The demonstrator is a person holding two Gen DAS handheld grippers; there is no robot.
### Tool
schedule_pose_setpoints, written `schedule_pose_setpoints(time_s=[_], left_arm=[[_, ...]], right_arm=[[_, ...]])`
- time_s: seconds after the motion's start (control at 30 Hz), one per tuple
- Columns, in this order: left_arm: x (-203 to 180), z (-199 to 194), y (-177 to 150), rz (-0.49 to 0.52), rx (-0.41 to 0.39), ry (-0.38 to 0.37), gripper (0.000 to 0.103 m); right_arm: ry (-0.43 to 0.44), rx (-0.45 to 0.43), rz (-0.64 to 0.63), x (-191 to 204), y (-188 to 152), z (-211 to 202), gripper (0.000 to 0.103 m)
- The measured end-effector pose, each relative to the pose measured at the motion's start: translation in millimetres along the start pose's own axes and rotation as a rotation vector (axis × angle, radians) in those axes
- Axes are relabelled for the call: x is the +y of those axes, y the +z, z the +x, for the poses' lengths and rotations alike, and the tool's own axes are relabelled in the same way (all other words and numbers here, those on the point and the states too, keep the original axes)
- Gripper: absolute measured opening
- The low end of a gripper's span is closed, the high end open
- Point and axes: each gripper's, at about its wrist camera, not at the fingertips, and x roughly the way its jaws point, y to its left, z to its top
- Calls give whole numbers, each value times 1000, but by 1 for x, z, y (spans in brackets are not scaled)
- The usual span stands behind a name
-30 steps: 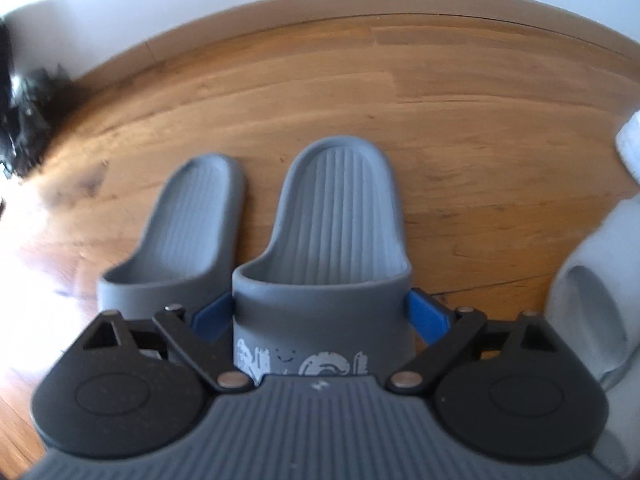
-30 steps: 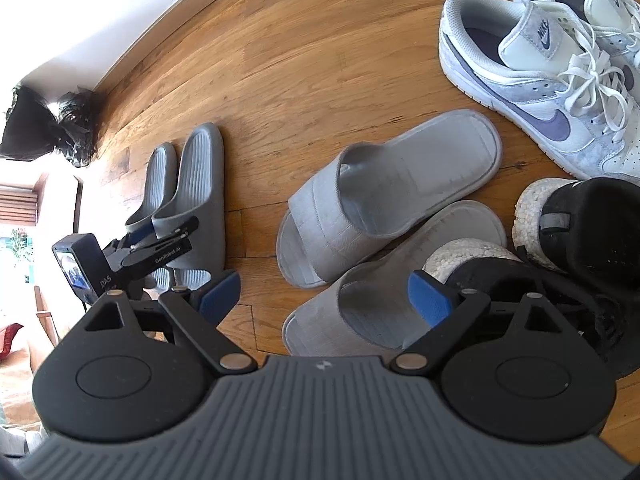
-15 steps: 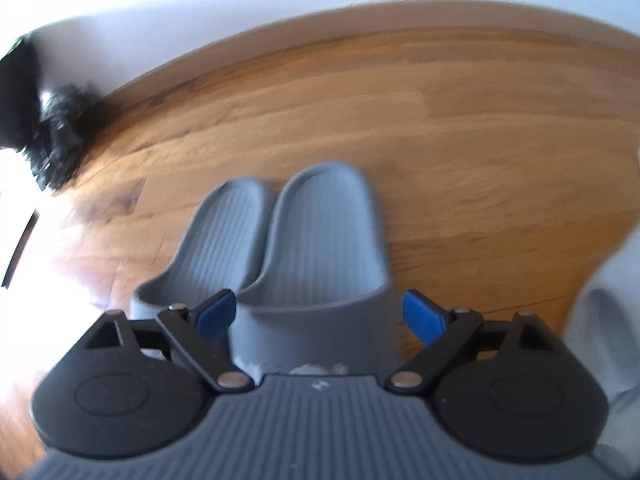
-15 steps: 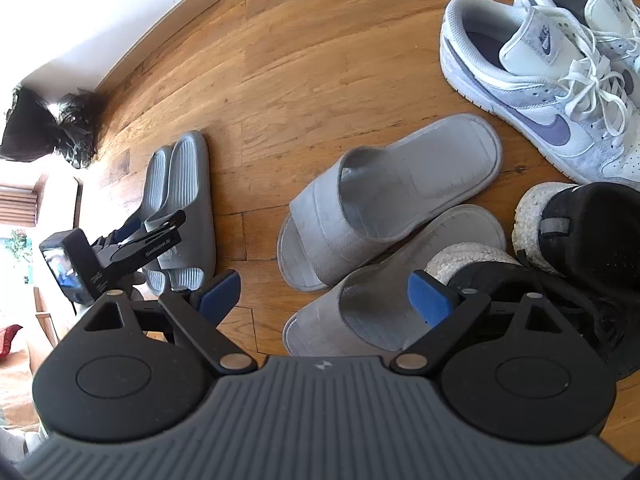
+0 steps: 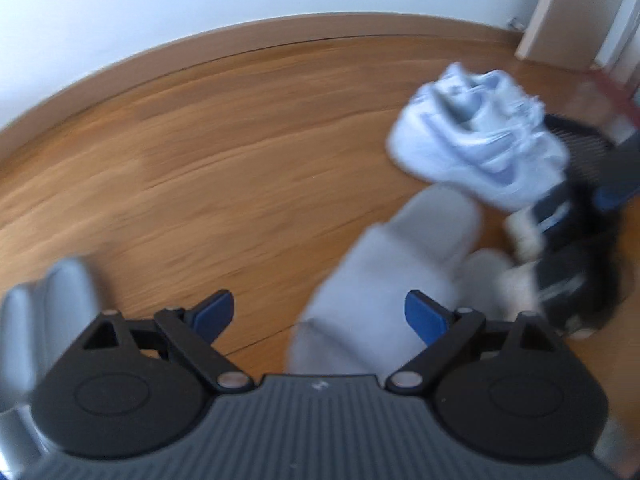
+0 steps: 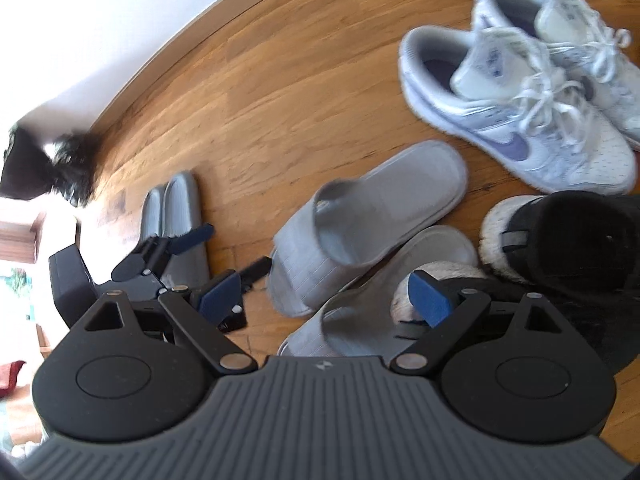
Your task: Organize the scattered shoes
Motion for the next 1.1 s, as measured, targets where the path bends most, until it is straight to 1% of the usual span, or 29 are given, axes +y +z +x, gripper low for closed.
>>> schedule_pose_setpoints(time_s=[0.03,0.13,0.23,0.43,0.47,0.57,0.63,0.7,0.77,0.87,0.9,0.97,1.0,1.03,1.07,1.1], left_arm=[[-4,6,5,-5,5,-16,94],[-22,24,19,4,34,-12,94],[-32,37,27,7,64,14,94],[-22,54,26,-48,129,17,93],[-18,56,25,-71,137,18,93],[-8,49,24,-102,135,9,93],[3,34,20,-123,115,31,93],[22,15,13,-142,91,76,93],[38,4,8,-159,76,115,93],[97,-38,-24,-220,43,265,93],[115,-49,-31,-227,47,302,93],[137,-66,-41,-224,46,348,93],[164,-90,-55,-205,54,411,93],[177,-100,-58,-199,63,443,93],[197,-120,-64,-212,77,494,93],[209,-140,-68,-240,97,512,93]], right_arm=[[-4,-11,14,-3,1,-2,92],[-10,-33,38,-10,4,-6,92],[-14,-52,58,-16,7,-9,92],[-14,-60,73,-24,6,-9,92],[-13,-60,74,-26,6,-8,92],[-9,-57,67,-26,5,-6,92],[-9,-50,42,-20,4,-1,92],[-15,-38,-3,-12,4,8,92],[-25,-32,-52,-3,4,17,92],[-43,-6,-152,22,4,37,92],[-45,6,-182,32,4,45,92],[-39,29,-226,51,6,57,92],[-31,36,-245,61,8,62,92],[-12,50,-282,80,11,72,92],[7,63,-320,100,14,81,92],[37,70,-379,129,17,94,92]])
